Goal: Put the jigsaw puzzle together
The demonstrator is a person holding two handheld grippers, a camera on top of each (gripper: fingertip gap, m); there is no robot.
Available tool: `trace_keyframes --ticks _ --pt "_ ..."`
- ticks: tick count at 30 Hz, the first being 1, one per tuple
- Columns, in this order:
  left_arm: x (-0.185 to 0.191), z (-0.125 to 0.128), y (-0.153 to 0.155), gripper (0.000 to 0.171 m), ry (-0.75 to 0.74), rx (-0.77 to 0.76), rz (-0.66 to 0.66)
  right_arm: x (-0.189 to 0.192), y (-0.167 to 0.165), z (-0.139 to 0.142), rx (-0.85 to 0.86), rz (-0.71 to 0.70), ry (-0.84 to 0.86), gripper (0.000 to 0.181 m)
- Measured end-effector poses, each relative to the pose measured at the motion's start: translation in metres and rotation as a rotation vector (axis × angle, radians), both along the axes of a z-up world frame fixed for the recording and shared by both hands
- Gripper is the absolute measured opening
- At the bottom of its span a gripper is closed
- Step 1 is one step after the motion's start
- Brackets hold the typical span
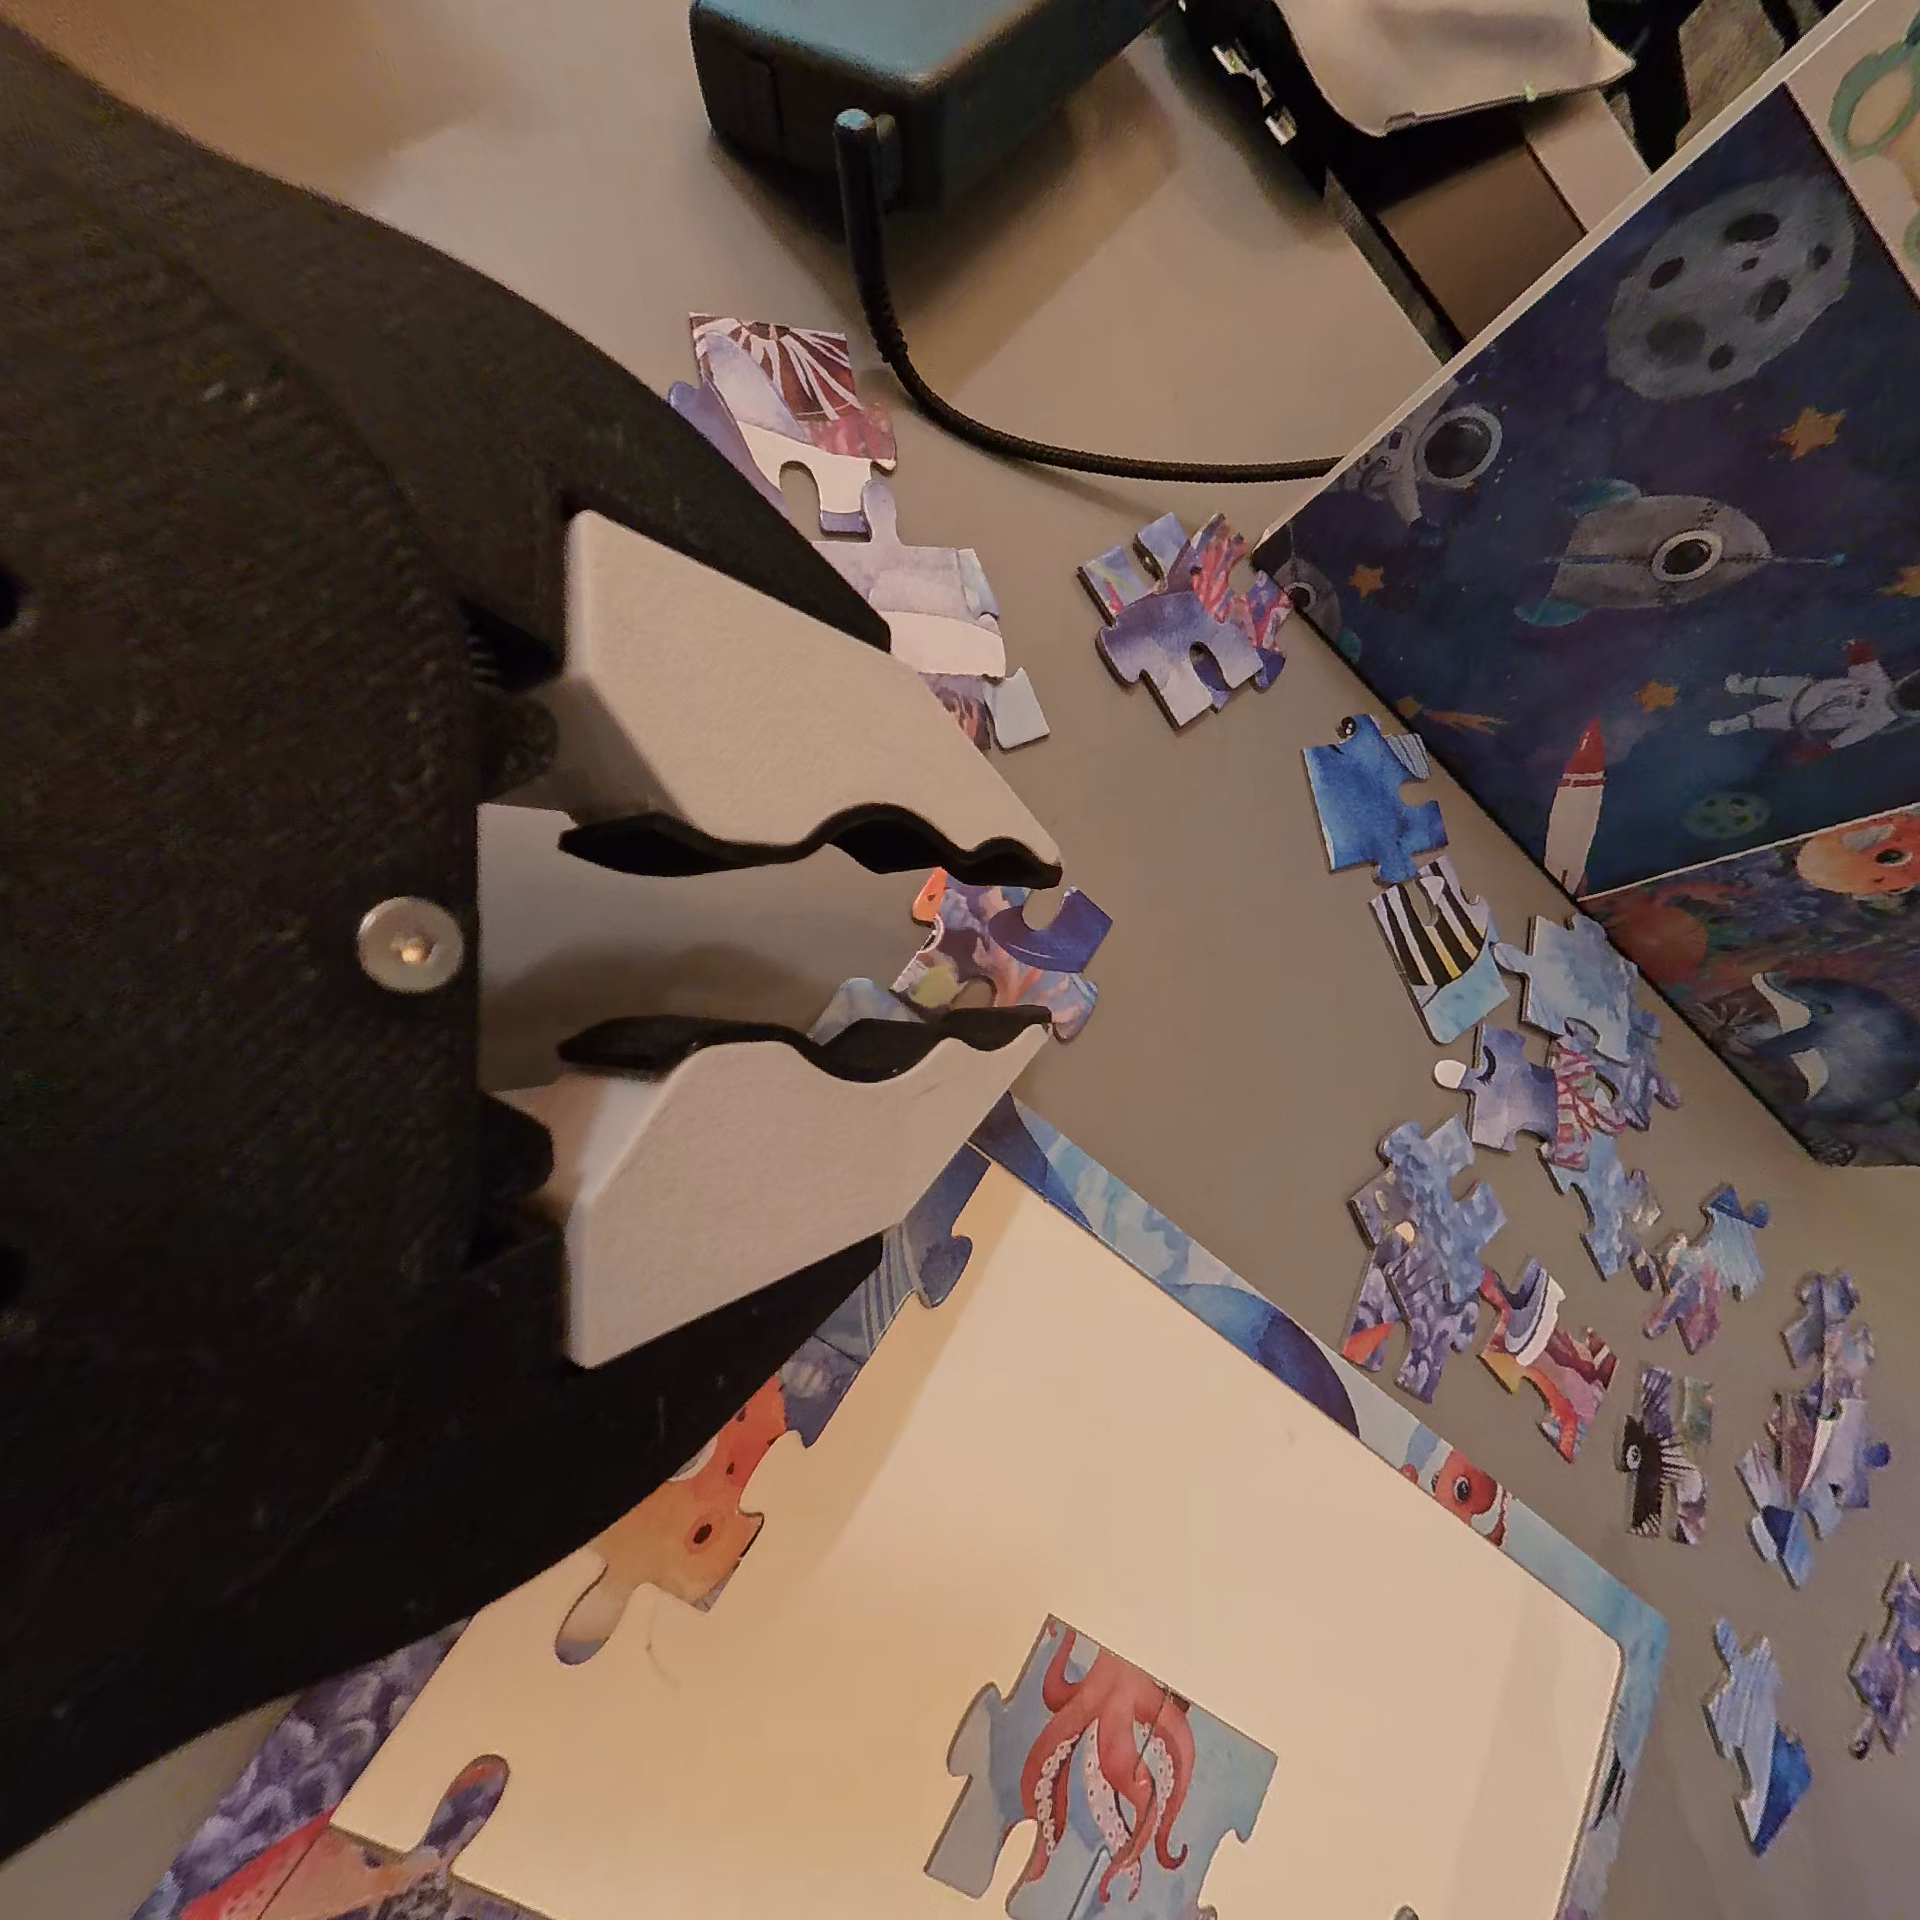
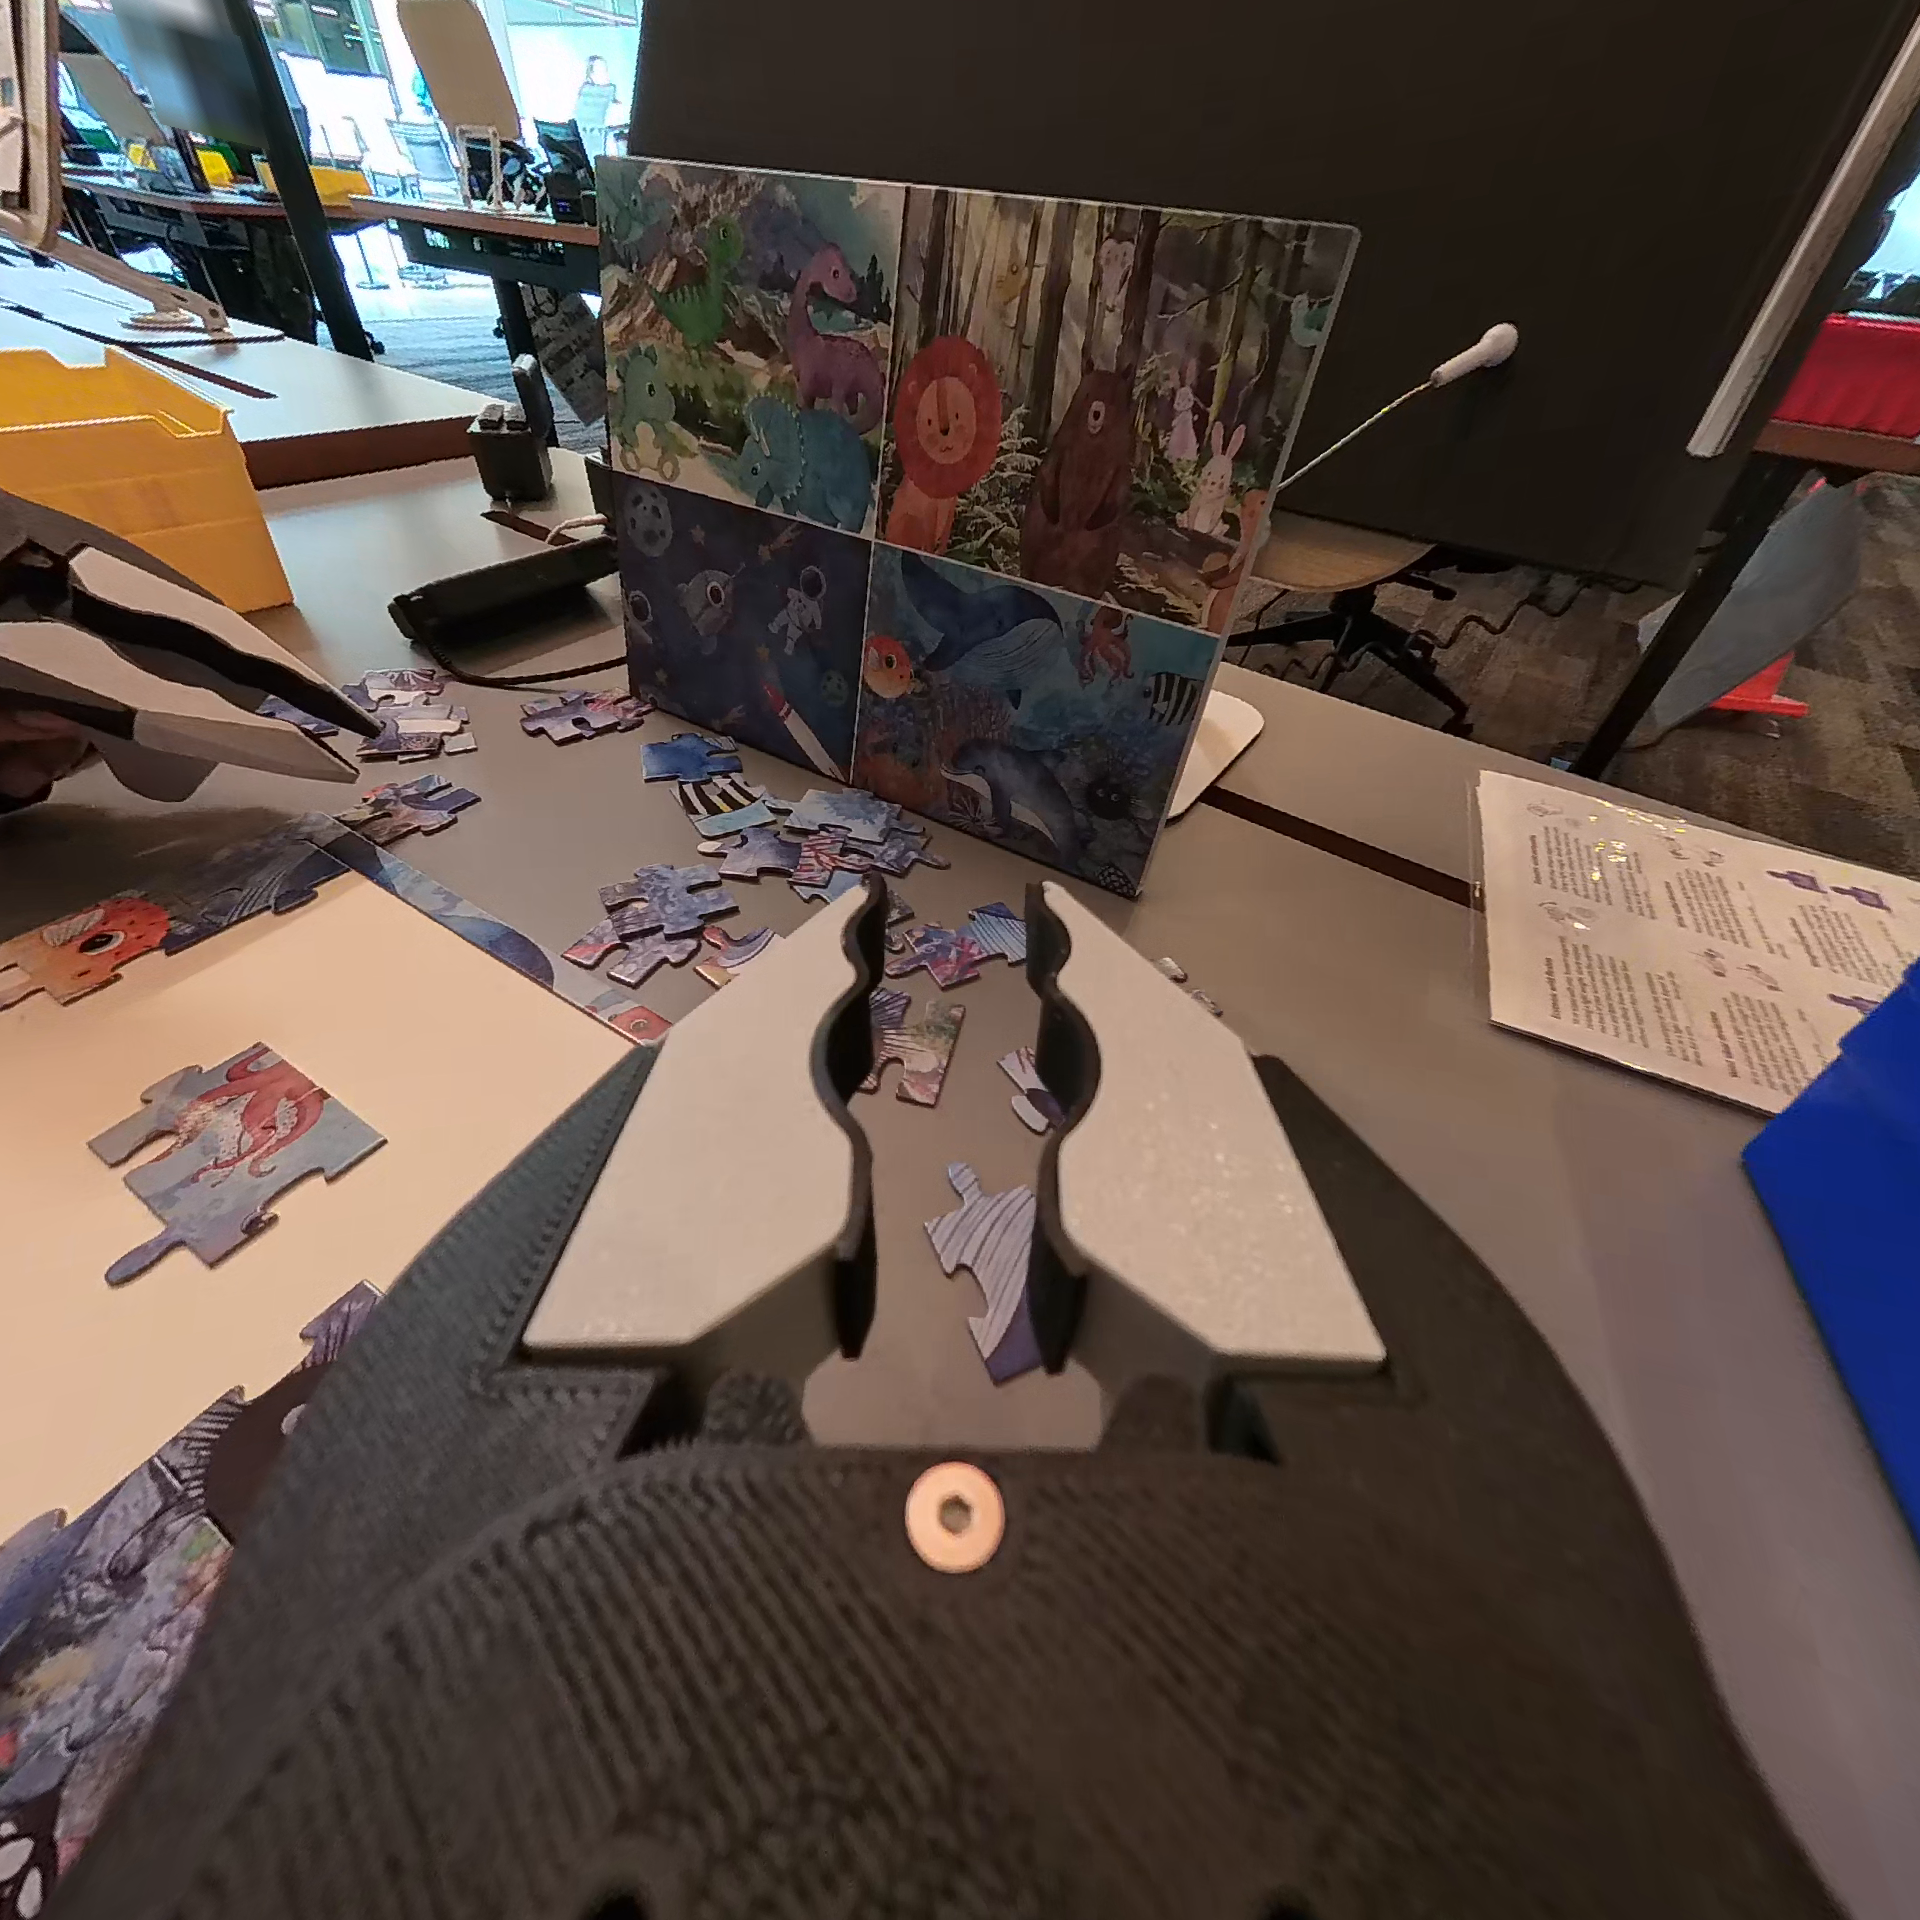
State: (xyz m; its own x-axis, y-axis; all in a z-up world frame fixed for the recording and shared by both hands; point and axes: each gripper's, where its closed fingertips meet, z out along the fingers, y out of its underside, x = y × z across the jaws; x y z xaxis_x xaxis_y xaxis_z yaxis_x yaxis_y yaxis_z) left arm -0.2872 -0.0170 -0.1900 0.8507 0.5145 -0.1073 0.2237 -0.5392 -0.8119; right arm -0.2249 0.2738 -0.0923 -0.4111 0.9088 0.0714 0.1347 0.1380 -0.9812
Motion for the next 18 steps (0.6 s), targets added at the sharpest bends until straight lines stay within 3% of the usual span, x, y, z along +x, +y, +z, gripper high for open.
trace_keyframes --ticks 12,18 --pt "-0.001 0.001 -0.001 0.021 0.007 -0.001 0.006 0.000 -0.001 -0.001 -0.002 0.002 -0.003 0.025" --pt "-0.011 0.012 -0.009 0.030 0.024 0.057 0.068 0.000 -0.003 -0.001 -0.001 0.010 -0.005 0.026"
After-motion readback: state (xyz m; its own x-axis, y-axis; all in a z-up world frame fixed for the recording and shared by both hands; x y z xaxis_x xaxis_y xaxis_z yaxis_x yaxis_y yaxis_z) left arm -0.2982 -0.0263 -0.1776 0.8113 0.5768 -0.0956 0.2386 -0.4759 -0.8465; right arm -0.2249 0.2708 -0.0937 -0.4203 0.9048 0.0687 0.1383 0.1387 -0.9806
